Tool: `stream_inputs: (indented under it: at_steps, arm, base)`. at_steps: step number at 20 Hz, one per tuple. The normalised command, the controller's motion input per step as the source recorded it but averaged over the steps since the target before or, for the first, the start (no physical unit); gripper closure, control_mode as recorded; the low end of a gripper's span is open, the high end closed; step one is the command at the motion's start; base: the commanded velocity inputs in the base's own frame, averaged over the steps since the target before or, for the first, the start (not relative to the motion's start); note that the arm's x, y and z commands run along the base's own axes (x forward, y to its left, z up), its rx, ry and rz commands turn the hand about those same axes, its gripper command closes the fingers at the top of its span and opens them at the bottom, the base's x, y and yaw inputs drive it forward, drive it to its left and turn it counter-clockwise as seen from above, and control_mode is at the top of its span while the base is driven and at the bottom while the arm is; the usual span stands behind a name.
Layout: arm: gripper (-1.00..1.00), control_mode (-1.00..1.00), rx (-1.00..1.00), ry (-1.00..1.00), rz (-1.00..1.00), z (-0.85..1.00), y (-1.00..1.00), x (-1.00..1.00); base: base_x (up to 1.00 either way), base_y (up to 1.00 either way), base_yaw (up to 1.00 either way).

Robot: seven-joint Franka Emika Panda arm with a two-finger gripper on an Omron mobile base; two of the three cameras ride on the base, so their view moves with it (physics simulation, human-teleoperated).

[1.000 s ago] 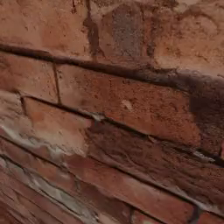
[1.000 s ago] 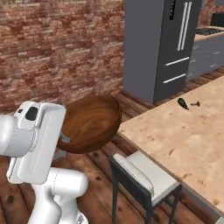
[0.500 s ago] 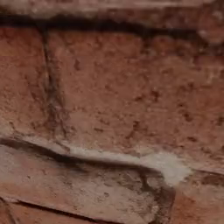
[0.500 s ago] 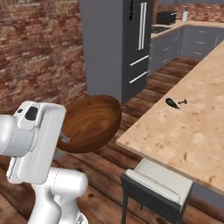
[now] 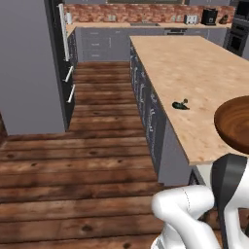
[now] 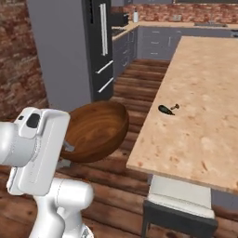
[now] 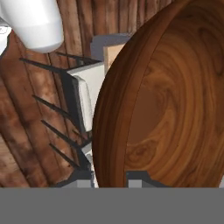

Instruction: Pick both bowls and place them on the counter. Then place the mushroom in one bowl and place the eggplant in the other bowl.

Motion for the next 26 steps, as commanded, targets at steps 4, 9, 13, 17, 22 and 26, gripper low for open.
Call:
stream_inputs:
  at_steps: [4, 9, 13, 17, 22, 26]
  arm:
    - [1.00, 1.00, 0.00, 0.00, 0.00, 0.00, 0.00, 0.00]
    - [1.00, 1.00, 0.00, 0.00, 0.00, 0.00, 0.00, 0.00]
    - [1.00, -1.00, 0.00, 0.08, -0.05, -0.10, 0.00, 0.20]
    - [1.00, -1.00, 0.00, 0.22, -0.01, -0.35, -0.03, 0.62]
    - [1.00, -1.00, 0.02, 0.10, -0.02, -0.26, -0.15, 0.59]
    - [1.00, -1.00, 0.14, 0.00, 0.00, -0.23, -0.32, 0.66]
  base:
    - [0.84, 0.59, -0.48]
    - [0.97, 0.58, -0.37]
    - [0.40, 0.11, -0.13]
    - [0.00, 0.00, 0.00]
    - [0.00, 0.00, 0.00]
    - [0.00, 0.00, 0.00]
